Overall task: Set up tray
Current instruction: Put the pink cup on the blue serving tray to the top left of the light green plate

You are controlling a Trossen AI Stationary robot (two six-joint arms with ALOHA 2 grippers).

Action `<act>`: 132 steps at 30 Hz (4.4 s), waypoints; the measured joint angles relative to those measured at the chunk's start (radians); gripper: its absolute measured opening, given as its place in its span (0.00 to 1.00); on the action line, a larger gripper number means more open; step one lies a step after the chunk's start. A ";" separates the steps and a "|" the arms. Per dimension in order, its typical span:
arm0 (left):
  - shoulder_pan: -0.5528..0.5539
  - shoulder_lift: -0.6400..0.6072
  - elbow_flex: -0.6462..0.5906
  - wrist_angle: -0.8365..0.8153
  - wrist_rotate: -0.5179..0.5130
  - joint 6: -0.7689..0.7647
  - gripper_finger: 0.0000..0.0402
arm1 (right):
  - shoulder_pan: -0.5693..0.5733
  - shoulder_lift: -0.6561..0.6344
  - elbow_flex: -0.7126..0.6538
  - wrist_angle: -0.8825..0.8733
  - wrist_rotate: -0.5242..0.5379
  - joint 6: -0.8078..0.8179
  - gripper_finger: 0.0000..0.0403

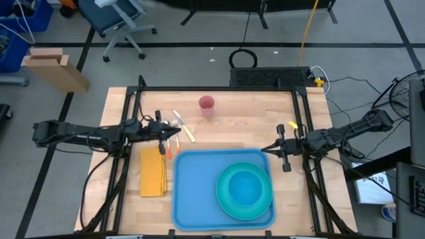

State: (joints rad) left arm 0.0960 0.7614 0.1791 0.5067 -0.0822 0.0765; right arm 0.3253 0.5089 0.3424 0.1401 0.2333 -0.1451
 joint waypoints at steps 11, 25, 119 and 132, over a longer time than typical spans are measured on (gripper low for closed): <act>0.002 0.081 -0.001 -0.023 0.004 0.001 0.00 | -0.004 0.057 0.000 -0.013 0.003 -0.079 0.00; 0.003 0.082 -0.001 0.107 -0.064 0.053 0.01 | -0.448 0.349 0.417 -0.296 -0.149 0.077 0.00; 0.003 0.082 0.000 0.051 -0.200 0.050 0.10 | -0.620 1.315 1.462 -0.949 -0.443 -0.522 0.00; 0.003 0.082 0.000 0.047 -0.208 0.009 0.10 | -0.264 1.313 1.322 -0.860 -0.446 -0.324 0.00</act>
State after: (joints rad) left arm 0.0990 0.8436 0.1791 0.5541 -0.2905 0.0851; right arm 0.0614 1.8215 1.6647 -0.7199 -0.2123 -0.4696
